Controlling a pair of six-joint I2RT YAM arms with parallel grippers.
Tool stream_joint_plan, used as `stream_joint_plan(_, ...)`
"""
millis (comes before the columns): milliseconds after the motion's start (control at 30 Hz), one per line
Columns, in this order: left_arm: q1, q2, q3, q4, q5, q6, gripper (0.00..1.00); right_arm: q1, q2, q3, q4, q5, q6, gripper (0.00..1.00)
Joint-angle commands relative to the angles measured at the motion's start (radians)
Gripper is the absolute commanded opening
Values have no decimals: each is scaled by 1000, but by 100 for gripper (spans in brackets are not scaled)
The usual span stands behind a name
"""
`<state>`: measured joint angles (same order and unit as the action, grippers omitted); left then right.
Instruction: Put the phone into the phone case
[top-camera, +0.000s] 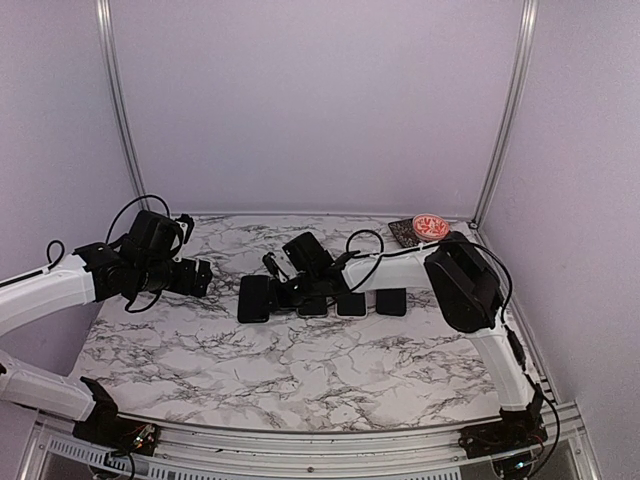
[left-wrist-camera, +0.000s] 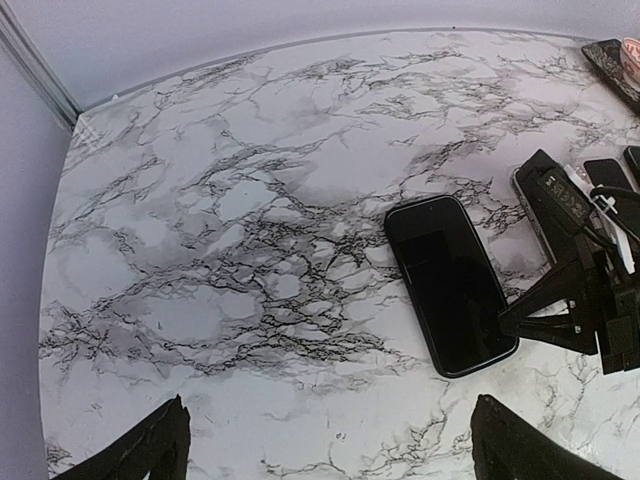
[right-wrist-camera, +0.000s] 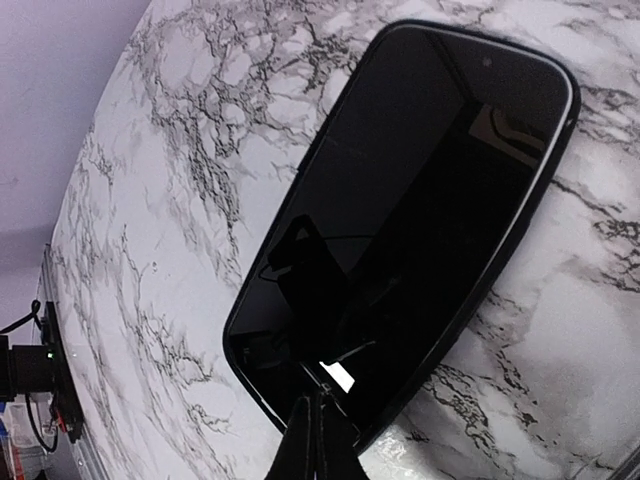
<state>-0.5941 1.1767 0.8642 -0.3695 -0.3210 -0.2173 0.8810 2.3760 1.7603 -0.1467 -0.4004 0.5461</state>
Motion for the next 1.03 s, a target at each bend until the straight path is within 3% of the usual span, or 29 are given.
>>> stream_joint_plan(0, 7, 8, -8, 10, 18, 9, 99, -8, -107, 38, 19, -18, 17, 0)
stream_joint_plan(133, 8, 14, -8, 12, 20, 13, 99, -20, -209, -24, 47, 10, 15, 5)
stream_joint_plan(200, 9, 21, -6, 12, 23, 16, 99, -45, -292, -85, 44, 29, -11, 15)
stream_joint_plan(300, 15, 27, -2, 13, 31, 16, 99, -129, -465, -254, 15, 129, -66, 48)
stream_joint_plan(400, 22, 28, -5, 16, 34, 13, 99, -246, -649, -412, -54, 225, -117, 95)
stream_joint_plan(600, 46, 37, -9, 26, 26, -2, 99, -467, -1010, -684, -179, 476, -174, 99)
stream_joint_plan(767, 108, 33, -18, 42, 3, -35, 99, -673, -1289, -961, -154, 608, -140, 99)
stream_joint_plan(867, 168, 15, -33, 60, -31, -66, 99, -683, -1430, -1138, -39, 672, -102, 99)
stream_joint_plan(1000, 232, -10, -53, 85, -33, -86, 99, -683, -1543, -1282, -7, 735, -29, 99)
